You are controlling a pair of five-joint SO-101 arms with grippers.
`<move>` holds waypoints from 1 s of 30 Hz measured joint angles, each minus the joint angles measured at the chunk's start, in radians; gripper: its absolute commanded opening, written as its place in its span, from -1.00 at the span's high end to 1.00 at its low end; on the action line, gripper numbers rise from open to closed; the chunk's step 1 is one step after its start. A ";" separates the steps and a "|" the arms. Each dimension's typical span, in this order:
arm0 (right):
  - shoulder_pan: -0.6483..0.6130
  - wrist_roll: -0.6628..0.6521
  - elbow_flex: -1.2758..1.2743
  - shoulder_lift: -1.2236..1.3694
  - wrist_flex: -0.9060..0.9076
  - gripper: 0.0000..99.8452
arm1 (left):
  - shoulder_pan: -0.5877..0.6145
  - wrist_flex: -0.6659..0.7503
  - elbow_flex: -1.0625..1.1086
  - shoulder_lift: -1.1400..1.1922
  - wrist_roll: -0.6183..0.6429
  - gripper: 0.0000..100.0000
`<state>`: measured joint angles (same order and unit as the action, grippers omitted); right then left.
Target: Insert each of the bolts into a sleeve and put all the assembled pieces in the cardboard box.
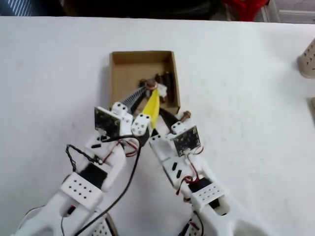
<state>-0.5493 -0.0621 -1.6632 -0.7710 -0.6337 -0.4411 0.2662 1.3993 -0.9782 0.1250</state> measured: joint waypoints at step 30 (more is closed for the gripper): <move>-0.002 0.000 0.000 0.000 0.002 0.97 | -0.003 -0.150 0.005 0.002 -0.006 0.50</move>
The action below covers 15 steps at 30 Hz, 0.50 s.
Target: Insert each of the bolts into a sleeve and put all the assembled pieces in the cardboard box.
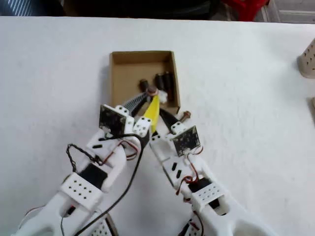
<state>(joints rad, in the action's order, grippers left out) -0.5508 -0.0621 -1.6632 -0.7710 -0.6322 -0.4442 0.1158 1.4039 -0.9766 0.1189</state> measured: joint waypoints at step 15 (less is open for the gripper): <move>0.005 0.002 0.000 0.006 0.003 0.97 | 0.017 -0.249 -0.015 -0.018 0.000 0.19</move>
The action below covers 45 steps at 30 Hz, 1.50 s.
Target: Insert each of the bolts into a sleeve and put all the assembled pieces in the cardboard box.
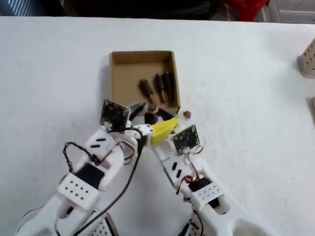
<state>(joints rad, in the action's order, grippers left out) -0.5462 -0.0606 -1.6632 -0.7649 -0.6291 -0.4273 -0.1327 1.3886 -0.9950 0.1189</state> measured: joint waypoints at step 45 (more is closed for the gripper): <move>0.048 0.000 0.000 -0.005 0.160 0.97 | 0.437 -0.612 0.137 -0.520 0.044 0.95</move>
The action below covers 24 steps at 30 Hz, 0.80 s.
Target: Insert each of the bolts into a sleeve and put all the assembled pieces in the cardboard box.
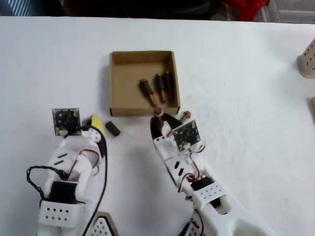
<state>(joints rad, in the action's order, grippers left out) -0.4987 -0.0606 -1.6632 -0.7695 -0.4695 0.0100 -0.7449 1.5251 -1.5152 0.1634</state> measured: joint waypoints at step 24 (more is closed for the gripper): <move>0.181 0.000 0.772 0.011 1.229 0.97 | 0.005 -0.140 0.178 0.000 -0.169 0.95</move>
<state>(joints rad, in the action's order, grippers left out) -0.3176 -0.0606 -0.8915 -0.7587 0.7595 0.0146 -0.8846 1.7031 -1.5152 -0.0054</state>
